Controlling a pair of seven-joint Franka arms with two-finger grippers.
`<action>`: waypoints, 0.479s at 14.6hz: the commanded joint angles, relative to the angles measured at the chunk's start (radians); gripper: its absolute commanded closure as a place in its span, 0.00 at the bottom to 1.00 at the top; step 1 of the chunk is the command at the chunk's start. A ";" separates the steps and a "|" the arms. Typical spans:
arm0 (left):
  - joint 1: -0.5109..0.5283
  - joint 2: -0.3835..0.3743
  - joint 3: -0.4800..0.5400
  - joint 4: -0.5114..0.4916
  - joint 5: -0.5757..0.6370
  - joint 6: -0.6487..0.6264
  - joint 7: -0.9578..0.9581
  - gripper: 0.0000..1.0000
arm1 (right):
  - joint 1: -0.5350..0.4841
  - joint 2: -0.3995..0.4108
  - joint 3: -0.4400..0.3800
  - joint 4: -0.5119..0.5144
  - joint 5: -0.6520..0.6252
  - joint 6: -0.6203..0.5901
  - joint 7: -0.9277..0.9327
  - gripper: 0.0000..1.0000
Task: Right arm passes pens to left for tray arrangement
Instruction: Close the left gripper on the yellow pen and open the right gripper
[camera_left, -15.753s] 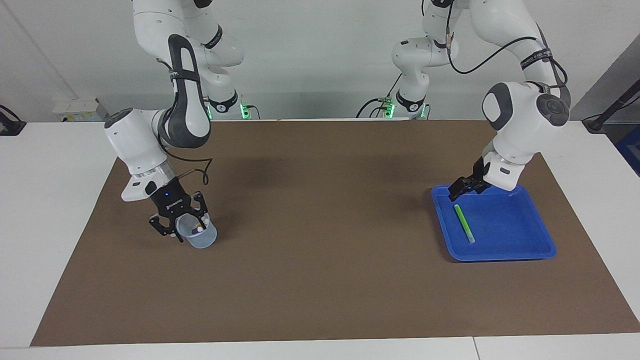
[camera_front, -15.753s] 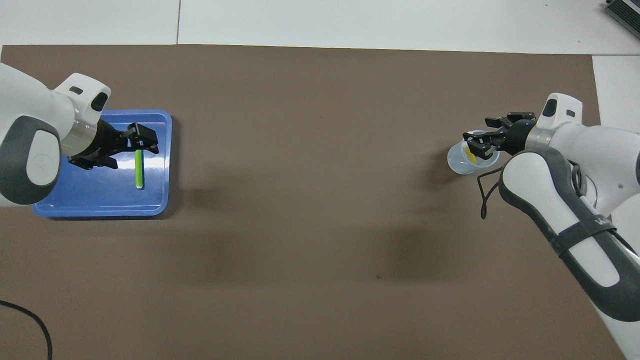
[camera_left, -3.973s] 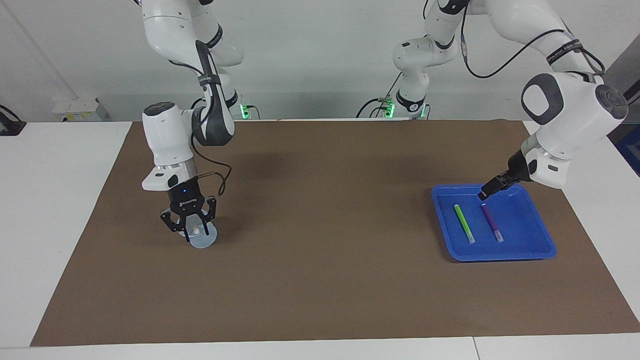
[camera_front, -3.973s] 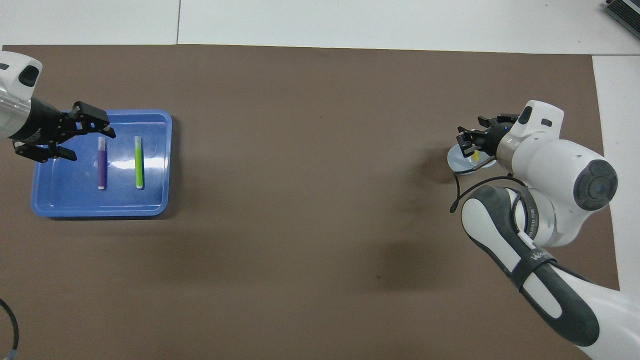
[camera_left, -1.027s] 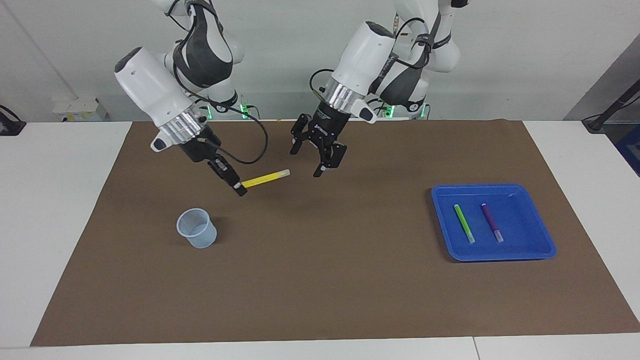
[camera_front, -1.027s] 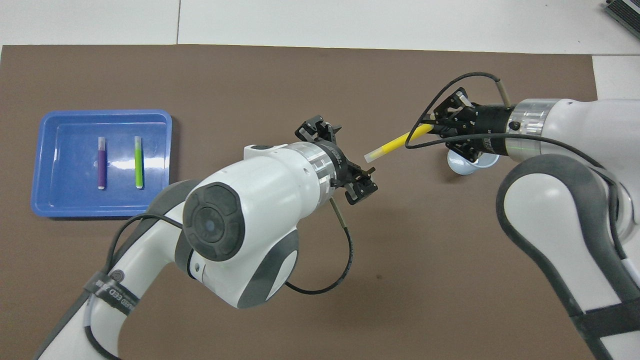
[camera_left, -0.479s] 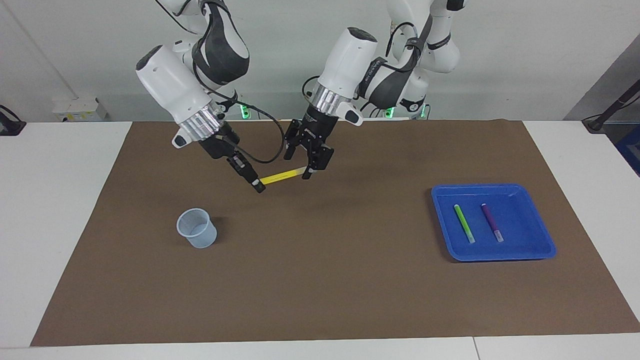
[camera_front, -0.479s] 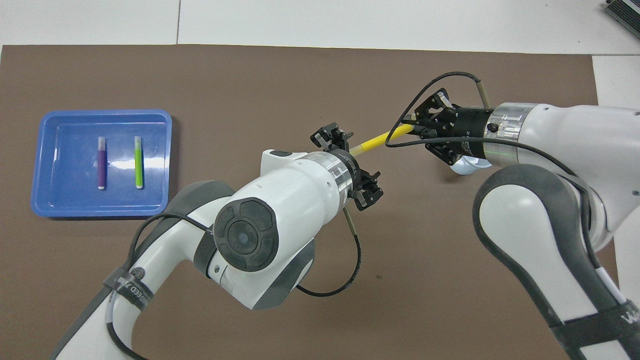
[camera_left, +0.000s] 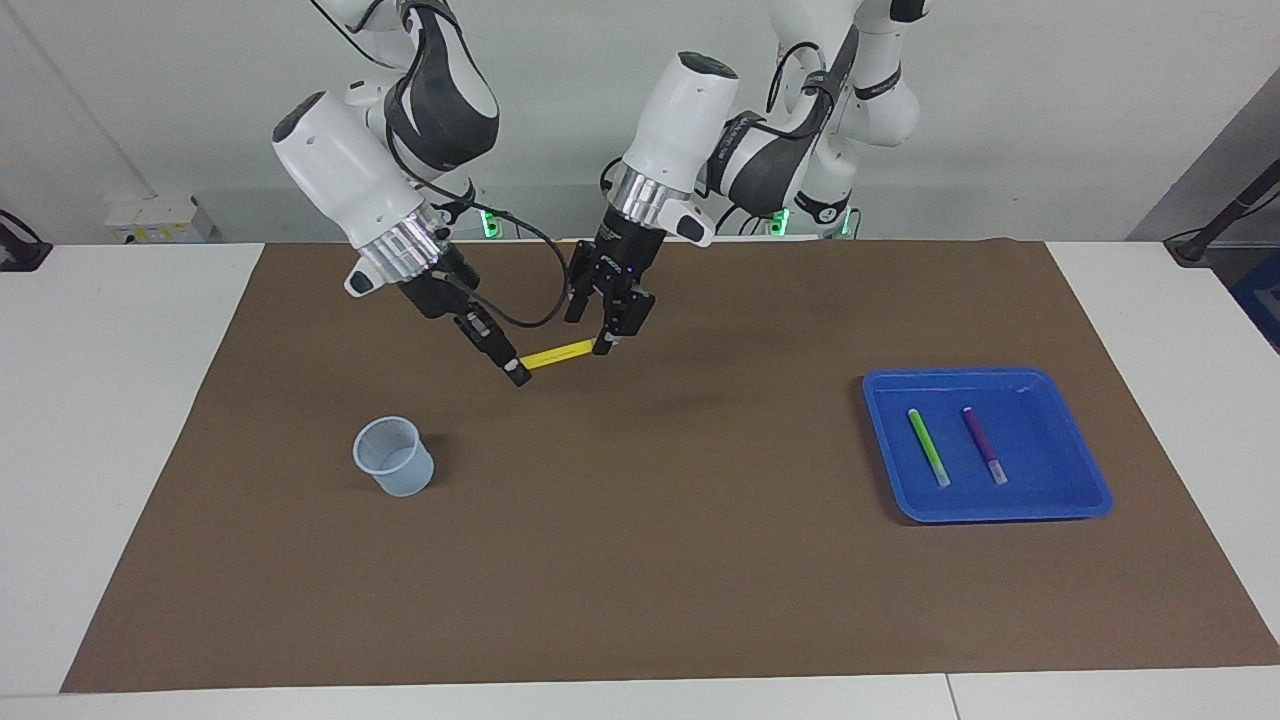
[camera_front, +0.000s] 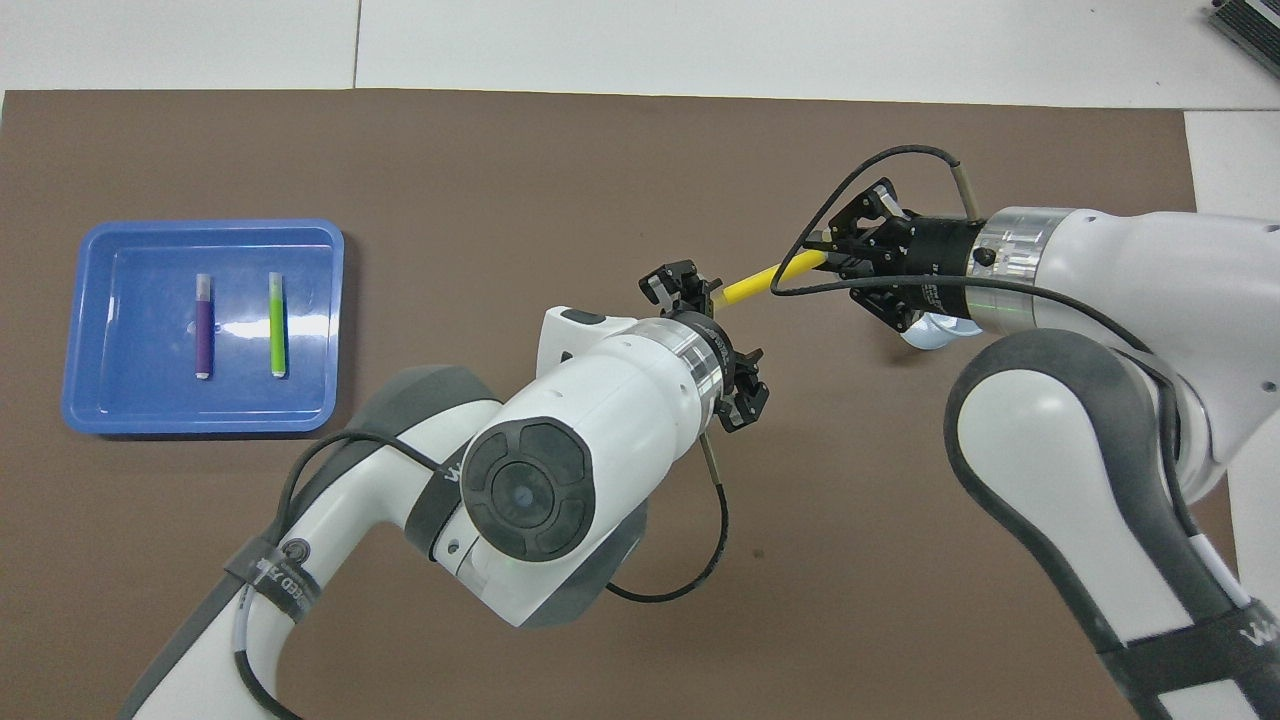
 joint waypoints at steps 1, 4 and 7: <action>-0.019 -0.002 0.015 -0.006 0.053 -0.022 -0.119 0.36 | 0.003 -0.010 0.002 -0.021 0.029 0.038 0.005 1.00; -0.019 -0.002 0.017 -0.003 0.054 -0.036 -0.118 0.62 | 0.003 -0.010 0.002 -0.023 0.029 0.043 0.005 1.00; -0.019 0.001 0.018 0.009 0.054 -0.051 -0.118 0.76 | 0.002 -0.010 0.002 -0.023 0.029 0.043 0.005 1.00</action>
